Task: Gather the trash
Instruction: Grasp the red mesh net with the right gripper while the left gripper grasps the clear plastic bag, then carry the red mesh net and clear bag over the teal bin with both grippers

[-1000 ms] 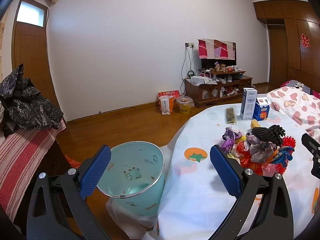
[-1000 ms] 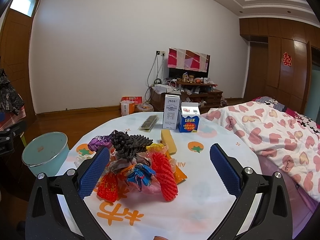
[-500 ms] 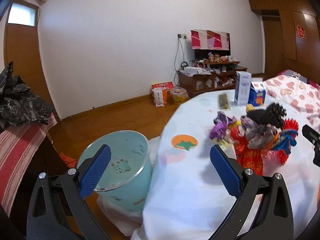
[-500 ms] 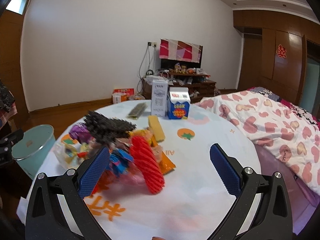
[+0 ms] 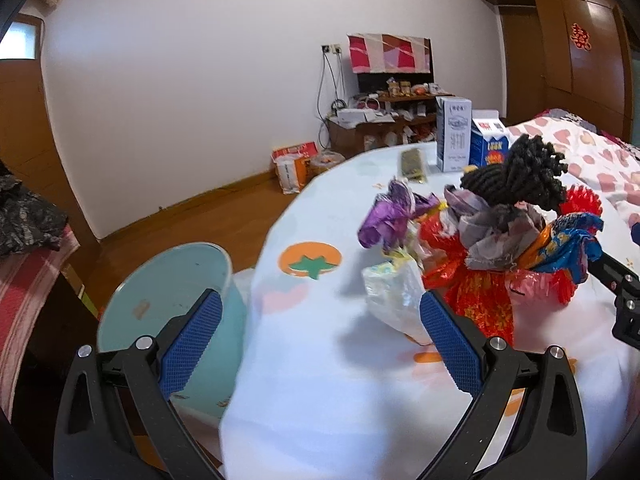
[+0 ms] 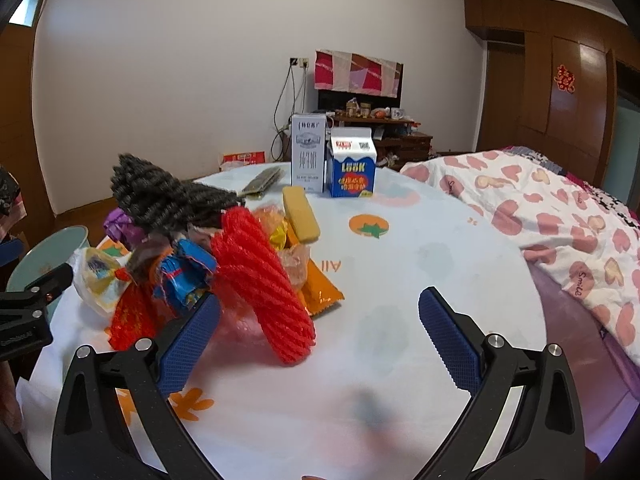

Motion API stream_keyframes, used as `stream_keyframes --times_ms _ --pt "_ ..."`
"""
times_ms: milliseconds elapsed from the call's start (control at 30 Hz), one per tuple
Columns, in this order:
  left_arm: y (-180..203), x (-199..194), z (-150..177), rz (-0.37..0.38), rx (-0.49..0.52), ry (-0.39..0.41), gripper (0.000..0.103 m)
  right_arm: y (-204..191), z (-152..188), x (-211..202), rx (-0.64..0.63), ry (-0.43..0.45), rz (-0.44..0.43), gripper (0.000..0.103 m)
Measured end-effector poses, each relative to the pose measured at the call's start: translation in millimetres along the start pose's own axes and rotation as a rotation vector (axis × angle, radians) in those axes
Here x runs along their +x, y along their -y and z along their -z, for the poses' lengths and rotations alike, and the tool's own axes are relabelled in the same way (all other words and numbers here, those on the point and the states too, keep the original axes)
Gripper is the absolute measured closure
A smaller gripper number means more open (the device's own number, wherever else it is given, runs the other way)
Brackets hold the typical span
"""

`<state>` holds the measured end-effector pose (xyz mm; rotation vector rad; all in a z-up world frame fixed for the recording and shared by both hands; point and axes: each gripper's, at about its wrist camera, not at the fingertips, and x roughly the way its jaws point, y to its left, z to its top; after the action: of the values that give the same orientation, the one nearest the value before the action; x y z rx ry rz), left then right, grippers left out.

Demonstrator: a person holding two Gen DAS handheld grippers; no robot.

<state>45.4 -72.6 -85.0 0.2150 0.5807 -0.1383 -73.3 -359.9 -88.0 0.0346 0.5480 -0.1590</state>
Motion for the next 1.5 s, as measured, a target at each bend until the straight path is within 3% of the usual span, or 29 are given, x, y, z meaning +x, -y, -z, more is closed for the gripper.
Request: stream_keyframes --times_ms 133,267,333,433,500,533,633,667,1067,1333,1500 --pt "6 13 4 0.02 0.003 -0.034 0.007 1 7 12 0.009 -0.036 -0.017 0.007" --pt "9 23 6 0.038 0.004 -0.06 0.008 -3 11 22 -0.007 -0.079 -0.034 0.021" --pt "10 28 7 0.06 0.004 -0.077 0.016 -3 11 26 -0.009 -0.093 -0.043 0.027" --pt "12 32 7 0.12 0.003 -0.101 0.042 -3 12 32 -0.008 -0.118 -0.067 0.048" --pt "16 33 7 0.165 0.008 -0.109 0.073 -3 13 35 -0.008 -0.135 -0.091 0.067" --pt "19 32 8 0.194 0.013 -0.111 0.078 -3 14 36 -0.008 -0.145 -0.101 0.078" --pt "25 28 6 0.204 0.039 -0.087 0.08 -4 14 36 -0.011 -0.151 -0.124 0.088" --pt "27 25 6 0.208 0.047 -0.076 0.085 -5 14 36 -0.01 -0.15 -0.132 0.089" --pt "16 -37 -11 0.222 0.059 0.047 0.09 8 -11 11 0.038 -0.112 -0.108 0.09" --pt "9 -67 -23 0.248 0.037 0.107 0.091 20 -30 -8 0.079 -0.08 -0.097 0.09" --pt "-1 -76 -27 0.225 0.012 0.123 0.091 22 -37 -13 0.078 -0.064 -0.086 0.09"
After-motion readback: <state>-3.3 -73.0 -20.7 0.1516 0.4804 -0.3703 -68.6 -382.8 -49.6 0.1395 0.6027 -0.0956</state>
